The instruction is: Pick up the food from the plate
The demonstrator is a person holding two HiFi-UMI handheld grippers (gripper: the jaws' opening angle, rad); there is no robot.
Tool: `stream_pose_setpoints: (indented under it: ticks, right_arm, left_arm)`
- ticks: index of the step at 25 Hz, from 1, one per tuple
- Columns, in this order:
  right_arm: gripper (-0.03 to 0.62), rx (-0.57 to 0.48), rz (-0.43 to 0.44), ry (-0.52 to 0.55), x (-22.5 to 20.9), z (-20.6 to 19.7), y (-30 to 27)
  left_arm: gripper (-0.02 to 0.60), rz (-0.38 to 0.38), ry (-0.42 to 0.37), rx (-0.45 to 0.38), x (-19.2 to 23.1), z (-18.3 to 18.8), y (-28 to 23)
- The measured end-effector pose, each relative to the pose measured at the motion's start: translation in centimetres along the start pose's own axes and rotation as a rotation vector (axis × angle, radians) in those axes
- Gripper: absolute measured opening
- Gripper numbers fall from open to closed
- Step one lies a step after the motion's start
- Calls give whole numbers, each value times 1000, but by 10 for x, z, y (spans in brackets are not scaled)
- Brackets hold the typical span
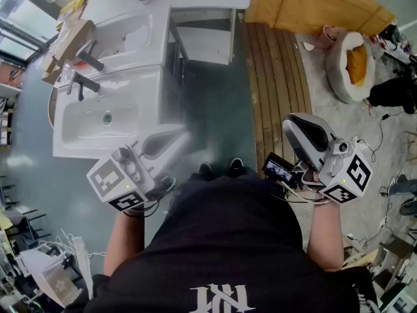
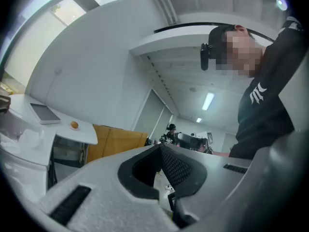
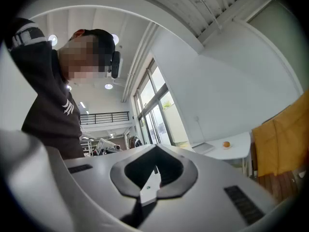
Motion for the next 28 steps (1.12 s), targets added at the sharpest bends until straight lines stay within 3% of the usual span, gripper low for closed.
stream_pose_setpoints:
  ticks: [5,10,14,21,28]
  right_arm:
    - [3,40,-37,16,2,-5,11]
    - [2,31,13,31,-4,-8,0]
    - [3,-18,33,-34,-14,-6,15]
    - [5,40,4,14,-39,-18,36]
    - [5,28,-35,-46,-80,-24,42]
  left_arm:
    - [5,-76,19,20,-6,-7,-23]
    - [5,-28,21,8,-2,-7,-17]
    - [5,10,31,10,-5,-14,-30]
    - [5,82,43,-2,-5,-24,-48]
    - [5,83,79,37,22,-31,-76]
Point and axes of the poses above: the fingertips, and each gripper's own axes: y backward along the fingers, x to its left, z out of its top, the point moved 2 cm from there along y, backward along the fingers, and after that the axes turned 12 degrees about y, right-handed, at the moved point
